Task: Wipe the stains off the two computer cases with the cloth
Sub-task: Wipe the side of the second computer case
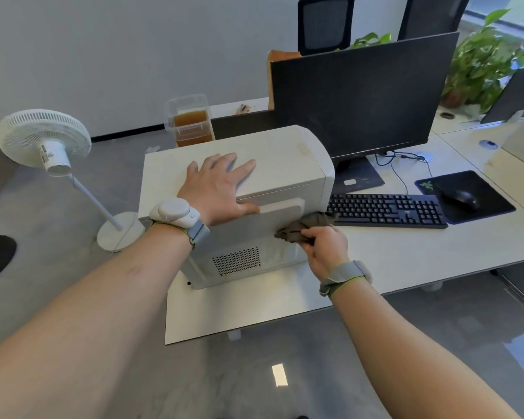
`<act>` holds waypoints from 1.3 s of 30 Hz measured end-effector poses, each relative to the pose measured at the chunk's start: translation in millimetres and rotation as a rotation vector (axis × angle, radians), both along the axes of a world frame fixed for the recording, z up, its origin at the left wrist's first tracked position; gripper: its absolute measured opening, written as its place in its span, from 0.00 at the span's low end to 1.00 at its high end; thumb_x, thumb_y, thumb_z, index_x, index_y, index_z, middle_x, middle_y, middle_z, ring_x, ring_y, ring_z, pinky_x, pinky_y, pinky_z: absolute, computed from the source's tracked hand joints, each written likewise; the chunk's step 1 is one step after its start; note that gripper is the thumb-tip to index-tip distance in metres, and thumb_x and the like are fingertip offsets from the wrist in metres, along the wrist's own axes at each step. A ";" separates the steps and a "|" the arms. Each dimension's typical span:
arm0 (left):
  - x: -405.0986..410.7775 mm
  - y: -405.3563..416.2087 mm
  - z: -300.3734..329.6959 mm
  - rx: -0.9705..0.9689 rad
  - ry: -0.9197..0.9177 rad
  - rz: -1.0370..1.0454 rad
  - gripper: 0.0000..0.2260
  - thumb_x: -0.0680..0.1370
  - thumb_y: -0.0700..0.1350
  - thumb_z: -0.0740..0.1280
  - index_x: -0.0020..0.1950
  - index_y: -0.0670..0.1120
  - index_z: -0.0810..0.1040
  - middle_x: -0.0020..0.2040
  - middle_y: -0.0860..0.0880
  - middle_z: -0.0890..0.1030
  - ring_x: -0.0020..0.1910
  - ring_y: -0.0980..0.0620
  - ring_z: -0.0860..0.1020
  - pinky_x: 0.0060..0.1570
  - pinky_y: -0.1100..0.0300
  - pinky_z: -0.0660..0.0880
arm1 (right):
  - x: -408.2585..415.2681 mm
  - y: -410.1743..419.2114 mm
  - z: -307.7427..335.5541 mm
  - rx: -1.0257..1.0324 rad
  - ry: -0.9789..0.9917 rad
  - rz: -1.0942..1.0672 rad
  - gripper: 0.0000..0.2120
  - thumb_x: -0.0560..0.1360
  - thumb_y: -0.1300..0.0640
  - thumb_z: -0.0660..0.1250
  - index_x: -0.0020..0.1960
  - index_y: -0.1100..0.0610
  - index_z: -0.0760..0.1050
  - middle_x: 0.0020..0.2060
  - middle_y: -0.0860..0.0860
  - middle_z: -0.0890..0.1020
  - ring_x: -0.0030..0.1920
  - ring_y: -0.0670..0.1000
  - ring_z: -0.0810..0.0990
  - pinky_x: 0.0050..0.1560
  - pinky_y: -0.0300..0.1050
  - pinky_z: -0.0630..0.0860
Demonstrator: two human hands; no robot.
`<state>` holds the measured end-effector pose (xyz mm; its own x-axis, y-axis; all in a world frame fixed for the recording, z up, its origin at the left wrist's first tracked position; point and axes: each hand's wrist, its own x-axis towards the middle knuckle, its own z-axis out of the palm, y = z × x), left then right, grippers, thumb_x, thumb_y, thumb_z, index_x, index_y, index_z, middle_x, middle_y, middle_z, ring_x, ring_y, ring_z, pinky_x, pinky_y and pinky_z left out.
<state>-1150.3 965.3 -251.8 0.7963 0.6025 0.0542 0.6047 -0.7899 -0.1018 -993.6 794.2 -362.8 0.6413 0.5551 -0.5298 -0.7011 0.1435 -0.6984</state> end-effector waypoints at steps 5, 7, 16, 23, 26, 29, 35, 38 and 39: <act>-0.1 -2.4 1.0 -0.003 -0.009 0.014 0.44 0.70 0.79 0.59 0.82 0.64 0.50 0.83 0.49 0.56 0.80 0.42 0.55 0.75 0.36 0.56 | 8.9 -14.1 -3.2 -0.059 -0.049 0.014 0.16 0.71 0.79 0.58 0.49 0.62 0.72 0.41 0.59 0.78 0.39 0.59 0.79 0.38 0.50 0.82; -0.1 -2.8 1.6 -0.006 -0.009 0.013 0.44 0.71 0.79 0.59 0.82 0.64 0.50 0.83 0.49 0.56 0.80 0.42 0.55 0.75 0.36 0.56 | 5.5 -21.2 -19.2 -0.246 -0.057 0.078 0.15 0.71 0.78 0.55 0.48 0.62 0.73 0.40 0.61 0.77 0.36 0.61 0.79 0.30 0.46 0.78; 0.3 -3.1 2.3 -0.002 -0.022 0.016 0.43 0.71 0.78 0.60 0.82 0.64 0.52 0.82 0.49 0.57 0.80 0.43 0.56 0.75 0.38 0.56 | -6.6 -11.3 -113.8 -0.343 0.084 0.299 0.14 0.79 0.72 0.59 0.63 0.64 0.71 0.51 0.62 0.81 0.46 0.61 0.84 0.47 0.53 0.85; -0.5 -2.9 2.0 0.005 -0.024 0.014 0.43 0.71 0.78 0.60 0.82 0.64 0.52 0.82 0.50 0.57 0.80 0.43 0.55 0.75 0.38 0.56 | -14.6 16.5 -108.6 -0.330 0.153 0.200 0.23 0.76 0.73 0.63 0.70 0.64 0.66 0.68 0.64 0.74 0.46 0.59 0.81 0.50 0.53 0.82; -0.4 -3.9 2.6 0.006 -0.024 0.012 0.43 0.71 0.78 0.60 0.82 0.64 0.51 0.82 0.49 0.57 0.81 0.43 0.55 0.75 0.38 0.56 | -17.1 22.8 -96.2 -0.284 0.204 0.147 0.28 0.76 0.73 0.61 0.75 0.66 0.63 0.73 0.64 0.70 0.66 0.63 0.78 0.56 0.52 0.80; -0.5 -4.9 3.3 0.008 -0.024 0.011 0.43 0.72 0.77 0.60 0.82 0.63 0.51 0.83 0.49 0.57 0.81 0.42 0.55 0.75 0.38 0.56 | -17.8 22.8 -74.8 -0.208 0.253 0.092 0.26 0.78 0.74 0.59 0.75 0.66 0.64 0.73 0.64 0.70 0.71 0.64 0.74 0.61 0.53 0.78; 0.8 -6.3 5.7 -0.004 -0.029 0.019 0.43 0.71 0.78 0.61 0.82 0.64 0.52 0.83 0.50 0.58 0.81 0.43 0.56 0.75 0.38 0.56 | -13.3 23.7 -11.3 -0.014 0.373 -0.040 0.13 0.79 0.76 0.54 0.56 0.66 0.74 0.55 0.61 0.77 0.51 0.62 0.78 0.52 0.52 0.77; -0.3 -6.0 5.7 -0.020 -0.034 0.021 0.44 0.71 0.78 0.61 0.82 0.64 0.53 0.83 0.50 0.58 0.81 0.43 0.56 0.75 0.38 0.56 | -8.6 13.2 22.5 0.147 0.341 -0.047 0.15 0.76 0.76 0.53 0.49 0.63 0.75 0.45 0.59 0.79 0.45 0.58 0.78 0.45 0.50 0.78; -0.4 -5.8 5.9 -0.025 -0.035 0.021 0.44 0.70 0.78 0.61 0.82 0.64 0.53 0.83 0.50 0.58 0.81 0.43 0.56 0.75 0.38 0.56 | -5.6 7.8 31.6 0.208 0.333 -0.036 0.16 0.74 0.75 0.51 0.46 0.63 0.75 0.41 0.58 0.79 0.40 0.57 0.77 0.40 0.48 0.77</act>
